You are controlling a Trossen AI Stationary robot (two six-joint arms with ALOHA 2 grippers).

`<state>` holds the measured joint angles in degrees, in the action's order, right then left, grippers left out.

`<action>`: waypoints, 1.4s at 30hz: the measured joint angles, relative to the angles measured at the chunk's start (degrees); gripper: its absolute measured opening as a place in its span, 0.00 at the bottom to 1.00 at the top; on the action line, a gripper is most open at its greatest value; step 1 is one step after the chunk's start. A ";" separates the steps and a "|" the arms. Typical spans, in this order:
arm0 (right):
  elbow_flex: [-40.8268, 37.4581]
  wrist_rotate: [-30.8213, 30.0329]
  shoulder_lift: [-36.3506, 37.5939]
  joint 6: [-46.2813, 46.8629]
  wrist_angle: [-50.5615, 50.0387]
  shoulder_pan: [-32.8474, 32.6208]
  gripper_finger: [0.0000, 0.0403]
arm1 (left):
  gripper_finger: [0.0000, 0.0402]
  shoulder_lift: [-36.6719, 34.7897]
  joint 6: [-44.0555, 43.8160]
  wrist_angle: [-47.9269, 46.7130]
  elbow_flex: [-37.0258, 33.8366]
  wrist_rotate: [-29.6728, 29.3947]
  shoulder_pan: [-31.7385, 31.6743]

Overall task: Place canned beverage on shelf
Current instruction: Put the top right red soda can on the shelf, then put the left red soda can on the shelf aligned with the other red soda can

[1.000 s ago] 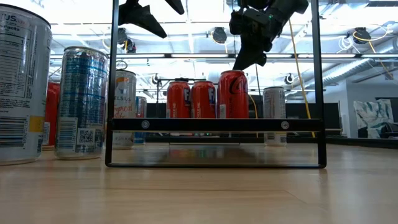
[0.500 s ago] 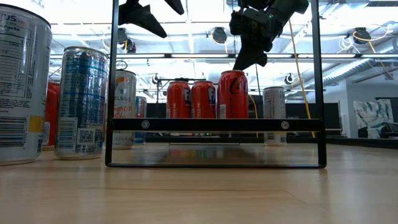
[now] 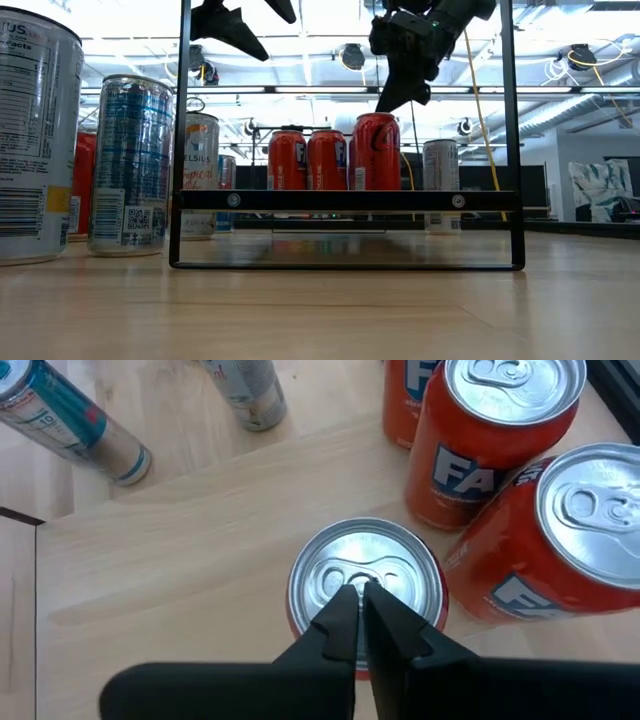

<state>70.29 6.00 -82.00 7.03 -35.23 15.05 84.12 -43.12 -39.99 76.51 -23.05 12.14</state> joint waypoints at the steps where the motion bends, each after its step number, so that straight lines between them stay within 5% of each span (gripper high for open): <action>1: 0.41 -0.02 0.00 0.00 0.02 0.00 0.00 | 0.82 0.00 -0.01 0.00 0.00 0.00 0.00; 16: 5.82 5.61 4.46 0.17 0.12 -0.15 0.00 | 0.82 -0.30 -2.11 -1.42 2.18 1.53 -0.13; 21: 5.82 6.36 8.38 1.27 -1.92 -0.17 0.00 | 0.82 -0.42 -6.64 -14.92 8.47 3.40 -1.15; 32: 5.84 6.19 14.79 3.38 -4.54 -0.15 0.00 | 0.82 -0.48 -20.08 -49.04 16.96 18.24 -7.08; 42: 5.84 6.24 14.37 3.85 -4.94 -0.17 0.00 | 0.82 -0.81 -20.72 -49.97 9.19 25.93 -12.99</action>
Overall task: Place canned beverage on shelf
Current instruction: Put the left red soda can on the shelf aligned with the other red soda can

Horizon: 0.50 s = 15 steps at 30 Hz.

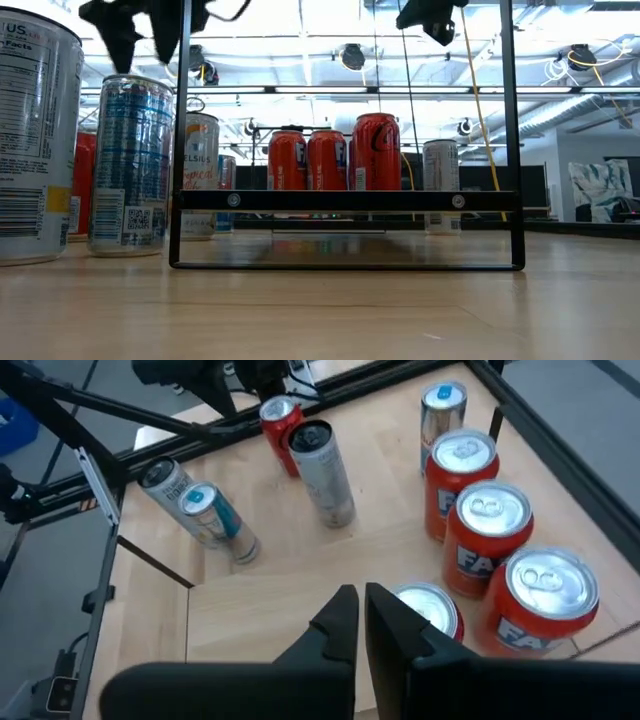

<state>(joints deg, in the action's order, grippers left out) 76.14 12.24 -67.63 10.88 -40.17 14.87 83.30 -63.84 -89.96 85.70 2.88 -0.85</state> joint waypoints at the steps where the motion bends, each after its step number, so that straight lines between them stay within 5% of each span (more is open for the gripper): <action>1: 0.00 0.01 -0.01 0.30 -0.21 0.00 0.00 | 0.82 -0.57 0.87 0.03 -1.07 0.72 -0.54; 15: 0.00 1.52 0.04 0.22 -1.09 -3.20 0.00 | 0.99 -8.71 4.53 -0.08 -8.12 -0.42 -4.94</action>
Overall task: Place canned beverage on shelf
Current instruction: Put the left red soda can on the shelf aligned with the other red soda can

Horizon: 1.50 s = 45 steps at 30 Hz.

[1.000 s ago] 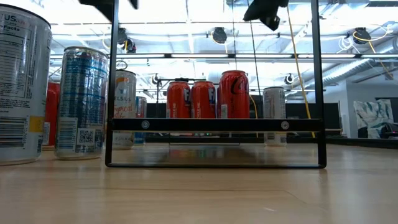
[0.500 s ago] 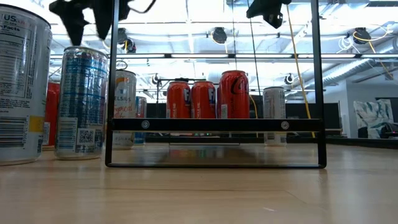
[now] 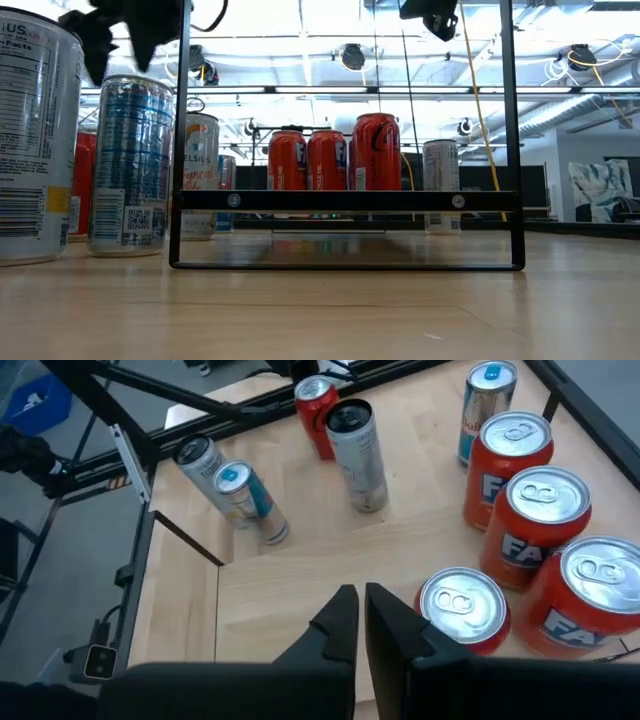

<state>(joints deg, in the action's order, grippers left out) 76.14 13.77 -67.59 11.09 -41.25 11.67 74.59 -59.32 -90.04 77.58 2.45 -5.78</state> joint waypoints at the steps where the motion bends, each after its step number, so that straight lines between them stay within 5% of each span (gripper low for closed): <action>1: 0.00 -0.01 0.00 0.02 0.00 -0.13 0.00 | 0.99 -0.54 0.12 -0.05 -1.49 1.04 -0.29; 38: 0.00 -0.18 -0.02 0.68 0.26 -0.16 0.00 | 0.98 -2.47 4.23 16.54 -25.88 4.57 -3.65; 45: 0.00 -0.39 -0.02 0.66 0.26 -0.16 0.00 | 0.86 -2.47 4.25 16.63 -25.90 4.73 -3.63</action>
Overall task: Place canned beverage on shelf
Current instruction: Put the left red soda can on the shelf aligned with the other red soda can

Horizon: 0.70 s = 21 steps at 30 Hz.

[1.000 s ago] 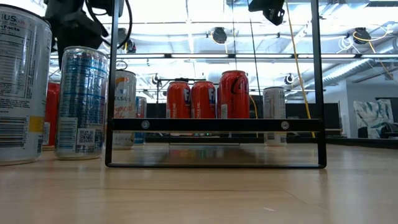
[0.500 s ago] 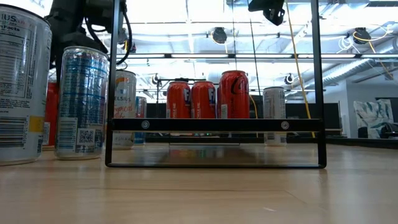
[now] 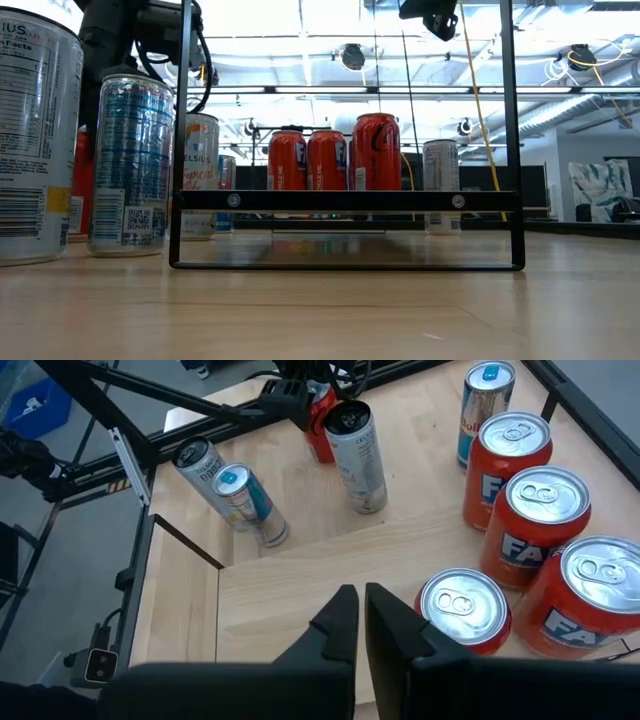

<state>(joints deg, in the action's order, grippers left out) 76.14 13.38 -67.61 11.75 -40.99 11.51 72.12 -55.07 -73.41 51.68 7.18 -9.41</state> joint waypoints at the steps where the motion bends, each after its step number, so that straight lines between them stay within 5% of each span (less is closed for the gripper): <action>1: 0.00 -0.01 0.00 0.00 0.02 0.00 0.00 | 0.84 0.00 -0.02 0.00 0.00 0.31 0.00; 10: 0.00 -0.04 0.00 -0.48 0.00 0.00 0.00 | 0.69 0.10 0.07 -1.24 2.35 1.97 0.02; 21: 0.00 -0.04 -0.01 -0.69 0.02 0.00 0.00 | 0.69 0.04 3.23 -14.22 20.99 4.27 0.17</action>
<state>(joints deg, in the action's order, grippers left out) 76.14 13.34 -67.63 11.06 -40.97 11.51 72.16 -51.84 -87.63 72.67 11.45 -9.23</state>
